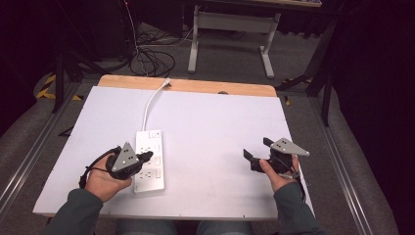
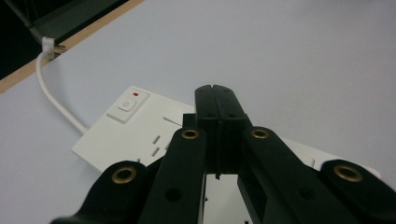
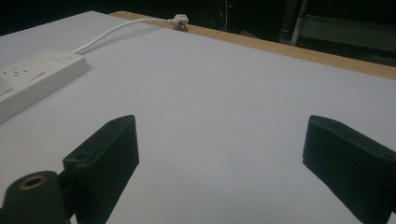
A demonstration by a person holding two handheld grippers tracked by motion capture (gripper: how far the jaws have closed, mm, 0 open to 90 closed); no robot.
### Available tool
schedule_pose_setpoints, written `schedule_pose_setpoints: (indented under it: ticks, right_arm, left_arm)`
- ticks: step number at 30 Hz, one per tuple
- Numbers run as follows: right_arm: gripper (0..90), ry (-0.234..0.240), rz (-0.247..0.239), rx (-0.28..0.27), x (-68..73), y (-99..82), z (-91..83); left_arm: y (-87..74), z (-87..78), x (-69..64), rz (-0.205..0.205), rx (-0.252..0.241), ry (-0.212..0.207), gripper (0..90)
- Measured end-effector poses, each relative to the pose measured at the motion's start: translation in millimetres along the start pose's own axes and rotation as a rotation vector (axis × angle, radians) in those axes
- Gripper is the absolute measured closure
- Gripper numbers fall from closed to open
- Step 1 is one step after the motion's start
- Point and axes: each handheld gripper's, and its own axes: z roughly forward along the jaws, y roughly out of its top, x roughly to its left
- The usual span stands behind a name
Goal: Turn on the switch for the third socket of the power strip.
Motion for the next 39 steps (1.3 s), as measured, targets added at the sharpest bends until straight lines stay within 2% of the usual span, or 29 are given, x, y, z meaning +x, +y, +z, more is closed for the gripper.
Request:
schedule_pose_setpoints:
  ticks: [7, 13, 16, 24, 28, 34, 39]
  right_arm:
    - [11.1, -0.001, 0.002, 0.000, -0.7, -0.4, -0.7]
    - [11.1, -0.002, -0.001, 0.001, -0.6, -0.4, -0.4]
    - [11.1, -0.002, 0.000, 0.001, -0.7, -0.3, -0.4]
    - [11.1, -0.003, -0.002, 0.002, -0.9, -0.3, 0.0]
    - [11.1, -0.003, -0.002, 0.002, -0.8, -0.3, 0.0]
    - [11.2, -0.004, -0.002, 0.002, -0.9, -0.2, 0.0]
    - [11.2, -0.003, 0.003, -0.001, -0.4, 0.0, -0.1]
  left_arm:
    - [1.7, -7.5, 6.5, -0.057, -0.064, 0.044, 89.9]
    - [1.0, -13.9, 12.6, -0.100, -0.100, 0.083, 89.9]
    - [-0.2, -17.3, 16.2, -0.139, -0.121, 0.109, 89.8]
    - [-2.9, -25.3, 24.3, -0.209, -0.153, 0.225, 89.1]
    - [-5.1, -30.0, 28.5, -0.261, -0.180, 0.288, 89.1]
    - [-7.9, -35.7, 33.5, -0.296, -0.183, 0.370, 89.1]
    - [-8.9, -38.5, 35.6, -0.312, -0.182, 0.415, 87.7]
